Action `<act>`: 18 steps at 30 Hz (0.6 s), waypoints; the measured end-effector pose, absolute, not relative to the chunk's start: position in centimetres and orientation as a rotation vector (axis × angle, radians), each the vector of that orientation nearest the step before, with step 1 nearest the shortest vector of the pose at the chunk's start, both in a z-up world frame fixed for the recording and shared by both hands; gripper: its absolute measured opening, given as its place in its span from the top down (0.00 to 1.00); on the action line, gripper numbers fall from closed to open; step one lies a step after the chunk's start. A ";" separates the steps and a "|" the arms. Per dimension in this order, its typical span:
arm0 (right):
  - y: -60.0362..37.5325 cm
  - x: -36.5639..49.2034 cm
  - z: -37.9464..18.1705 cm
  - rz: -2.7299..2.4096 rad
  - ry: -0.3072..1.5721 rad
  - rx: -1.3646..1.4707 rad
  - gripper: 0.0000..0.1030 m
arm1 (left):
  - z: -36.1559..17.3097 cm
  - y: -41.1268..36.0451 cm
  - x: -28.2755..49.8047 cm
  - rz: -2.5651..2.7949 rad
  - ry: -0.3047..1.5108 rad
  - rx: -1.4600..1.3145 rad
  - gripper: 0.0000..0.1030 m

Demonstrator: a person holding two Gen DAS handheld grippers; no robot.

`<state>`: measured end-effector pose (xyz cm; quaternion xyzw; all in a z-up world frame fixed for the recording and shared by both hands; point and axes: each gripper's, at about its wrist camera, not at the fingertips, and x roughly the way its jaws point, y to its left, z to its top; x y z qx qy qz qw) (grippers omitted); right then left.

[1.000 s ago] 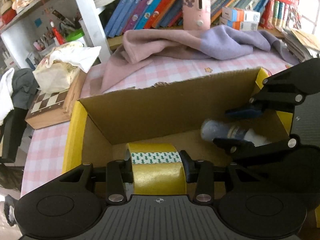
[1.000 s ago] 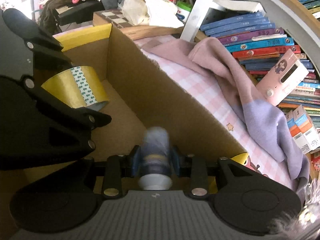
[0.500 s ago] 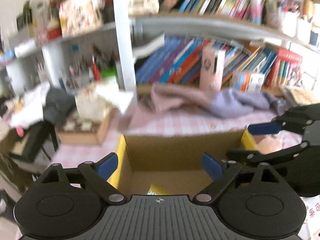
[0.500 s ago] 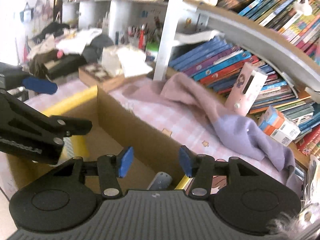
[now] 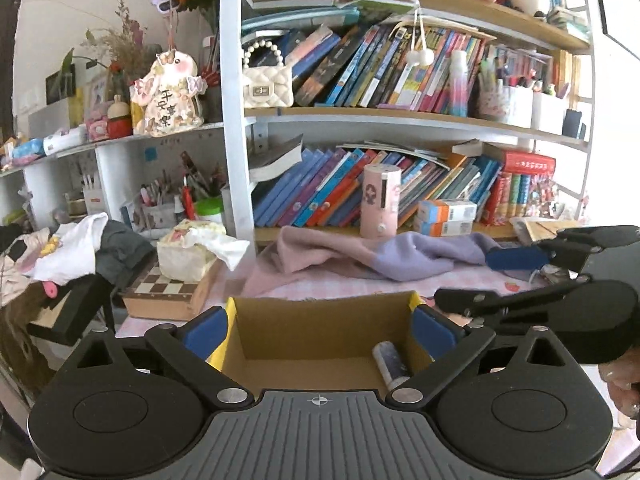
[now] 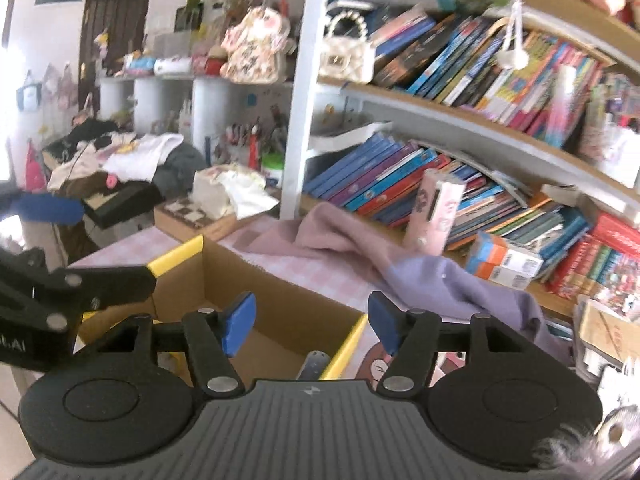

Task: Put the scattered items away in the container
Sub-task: 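Withdraw both tools from the box toward the remaining items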

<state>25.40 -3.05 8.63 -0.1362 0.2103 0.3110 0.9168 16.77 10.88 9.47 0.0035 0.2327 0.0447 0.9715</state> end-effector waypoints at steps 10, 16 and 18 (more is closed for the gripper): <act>-6.7 18.9 9.4 0.532 0.370 -0.195 0.37 | 9.7 9.3 9.9 0.128 0.397 0.067 0.02; -8.9 15.1 9.0 0.459 0.363 -0.163 0.36 | 9.3 8.6 6.1 0.142 0.398 0.070 0.02; -9.7 13.8 8.8 0.434 0.357 -0.158 0.35 | 9.1 8.5 5.2 0.155 0.398 0.069 0.02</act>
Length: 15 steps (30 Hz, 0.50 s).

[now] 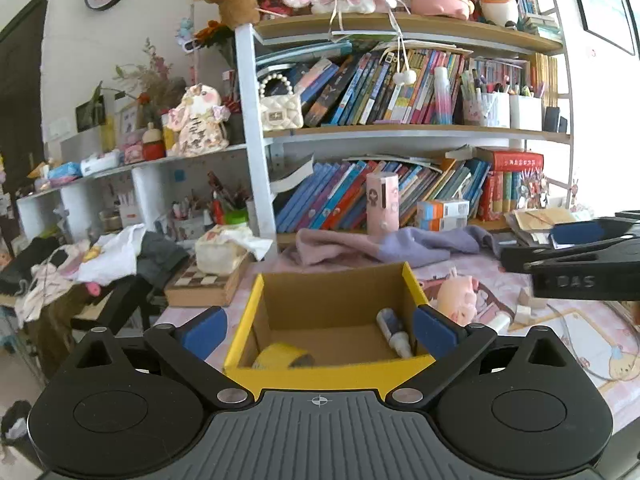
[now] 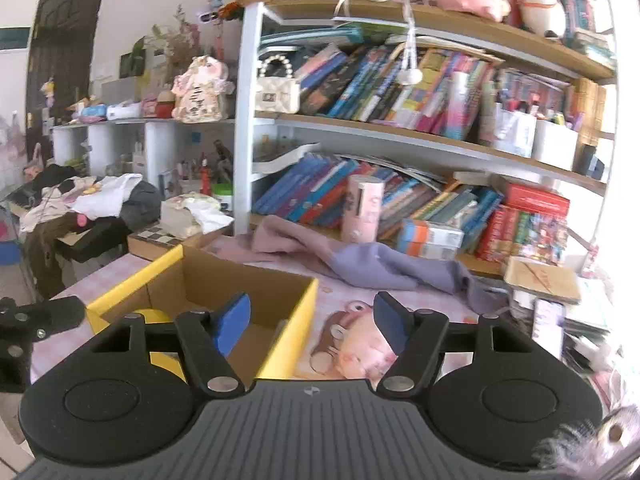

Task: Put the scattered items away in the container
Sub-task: 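Withdraw both tools from the box toward the remaining items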

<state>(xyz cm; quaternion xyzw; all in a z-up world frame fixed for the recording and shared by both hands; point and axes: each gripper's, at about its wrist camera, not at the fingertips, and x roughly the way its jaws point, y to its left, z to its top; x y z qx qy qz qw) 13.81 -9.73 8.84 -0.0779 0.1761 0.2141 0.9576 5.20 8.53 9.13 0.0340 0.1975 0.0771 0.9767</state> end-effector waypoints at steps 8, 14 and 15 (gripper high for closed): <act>-12.6 9.6 7.4 0.357 0.369 -0.143 0.31 | 8.5 7.7 1.9 0.160 0.393 0.059 0.02; -13.8 7.1 6.2 0.340 0.386 -0.168 0.29 | 7.5 6.1 0.4 0.124 0.394 0.064 0.02; -13.9 6.6 5.9 0.338 0.384 -0.178 0.28 | 7.2 5.8 0.3 0.115 0.399 0.063 0.02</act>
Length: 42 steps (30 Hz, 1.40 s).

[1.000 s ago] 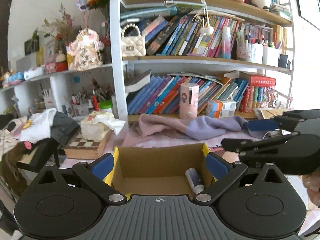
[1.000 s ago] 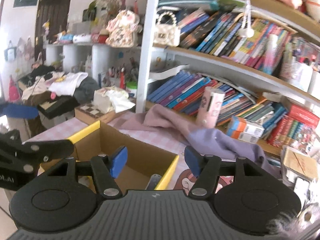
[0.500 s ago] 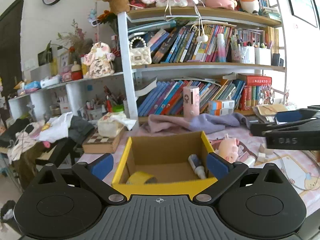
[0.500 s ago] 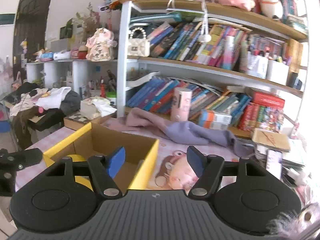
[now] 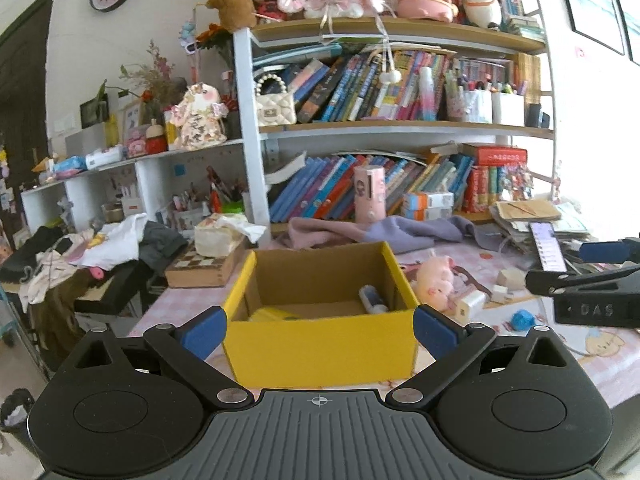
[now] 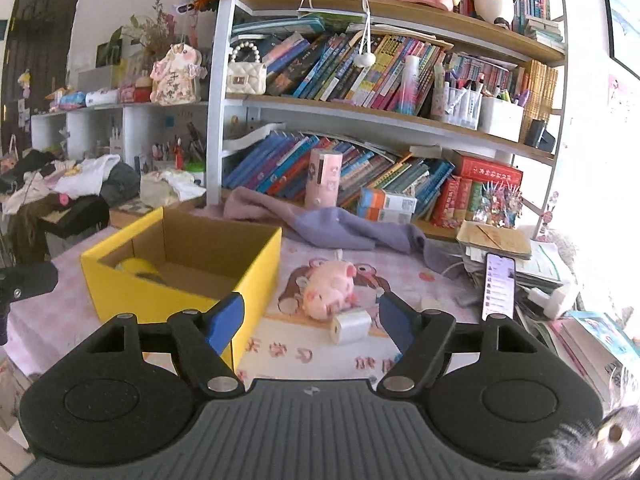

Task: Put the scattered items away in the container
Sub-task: 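Withdraw both tools from the box toward the remaining items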

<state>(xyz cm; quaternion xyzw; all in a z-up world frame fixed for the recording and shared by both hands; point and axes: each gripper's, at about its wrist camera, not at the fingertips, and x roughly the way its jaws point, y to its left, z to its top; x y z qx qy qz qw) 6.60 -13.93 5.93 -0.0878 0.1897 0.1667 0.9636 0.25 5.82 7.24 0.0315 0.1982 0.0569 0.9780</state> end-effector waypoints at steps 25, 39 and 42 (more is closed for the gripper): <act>-16.6 3.5 -0.6 0.312 0.563 -0.285 0.22 | 1.6 0.7 0.2 0.000 0.622 0.073 0.02; -21.7 6.2 -1.6 0.220 0.666 -0.238 0.22 | -0.2 -4.6 4.0 -0.174 0.711 0.123 0.02; -23.1 7.1 -2.1 0.192 0.712 -0.202 0.22 | -0.5 -5.7 5.0 -0.211 0.720 0.134 0.02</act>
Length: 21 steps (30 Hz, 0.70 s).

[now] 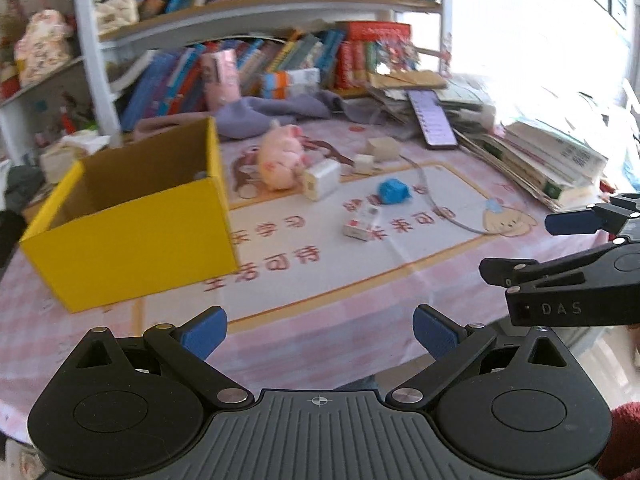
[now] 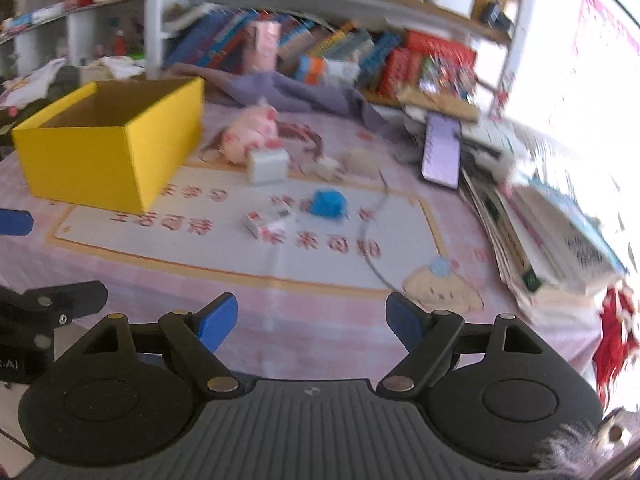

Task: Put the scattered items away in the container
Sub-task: 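Withdraw both tools from the box toward the remaining items, then grasp the blue clip with the right tool while the left tool grasps the white medicine box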

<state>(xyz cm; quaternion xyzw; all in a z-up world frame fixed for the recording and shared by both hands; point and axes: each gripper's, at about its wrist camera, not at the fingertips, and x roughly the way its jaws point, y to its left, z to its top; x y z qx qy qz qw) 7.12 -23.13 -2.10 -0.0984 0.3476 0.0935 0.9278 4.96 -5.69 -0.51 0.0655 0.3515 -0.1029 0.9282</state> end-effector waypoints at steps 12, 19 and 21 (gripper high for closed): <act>-25.1 11.7 -3.6 0.185 0.760 -0.204 0.24 | -2.5 -8.0 10.4 -0.243 0.781 0.117 0.04; -25.5 16.3 -3.9 0.220 0.793 -0.197 0.27 | -3.5 -9.7 14.0 -0.243 0.810 0.164 0.05; -25.8 17.7 -4.1 0.236 0.800 -0.197 0.30 | -3.9 -10.8 14.8 -0.243 0.802 0.232 0.06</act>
